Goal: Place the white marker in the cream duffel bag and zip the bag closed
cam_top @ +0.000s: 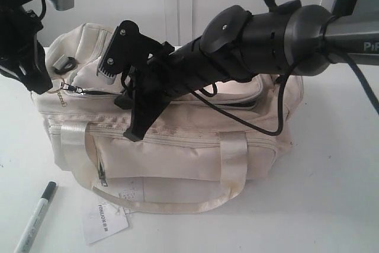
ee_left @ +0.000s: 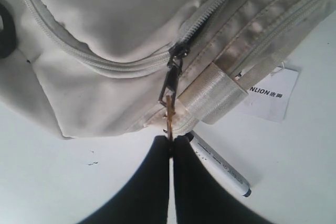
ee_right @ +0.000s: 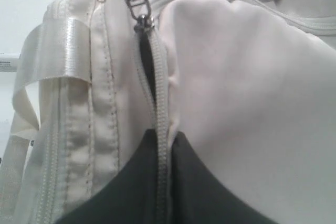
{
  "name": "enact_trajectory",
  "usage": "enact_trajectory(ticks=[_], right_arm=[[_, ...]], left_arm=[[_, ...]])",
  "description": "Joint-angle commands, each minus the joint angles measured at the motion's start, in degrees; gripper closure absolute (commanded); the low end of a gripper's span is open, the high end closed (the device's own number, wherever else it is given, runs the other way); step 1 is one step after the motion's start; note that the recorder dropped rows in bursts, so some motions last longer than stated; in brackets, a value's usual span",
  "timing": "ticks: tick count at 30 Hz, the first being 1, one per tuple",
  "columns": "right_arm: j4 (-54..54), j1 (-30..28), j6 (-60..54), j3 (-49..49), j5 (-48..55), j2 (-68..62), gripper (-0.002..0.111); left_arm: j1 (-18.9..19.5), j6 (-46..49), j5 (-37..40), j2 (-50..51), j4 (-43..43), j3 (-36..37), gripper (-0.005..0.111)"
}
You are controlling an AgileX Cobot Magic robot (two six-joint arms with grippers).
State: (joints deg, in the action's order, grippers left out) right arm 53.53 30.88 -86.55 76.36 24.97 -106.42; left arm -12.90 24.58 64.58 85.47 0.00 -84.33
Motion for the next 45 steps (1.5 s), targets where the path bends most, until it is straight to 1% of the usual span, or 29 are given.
enact_trajectory(ticks=[1,7,14,19,45], right_arm=[[0.3,0.0,0.2,0.5,0.6,1.0,0.108],[0.2,0.0,0.2,0.5,0.8,1.5,0.108],[-0.1,0.0,0.3,0.5,1.1,1.5,0.108],[-3.0,0.0,2.1,0.5,1.1,1.5,0.108],[-4.5,0.0,2.4,0.5,1.7,1.7,0.108]], left_arm=[[0.2,1.1,4.0,-0.7,1.5,0.3,0.107],[0.2,1.1,4.0,-0.7,4.5,0.3,0.107],[0.2,1.1,4.2,-0.7,5.3,0.3,0.107],[0.2,0.8,4.4,-0.7,7.8,0.3,0.107],[0.2,0.5,3.1,-0.7,12.8,0.3,0.107]])
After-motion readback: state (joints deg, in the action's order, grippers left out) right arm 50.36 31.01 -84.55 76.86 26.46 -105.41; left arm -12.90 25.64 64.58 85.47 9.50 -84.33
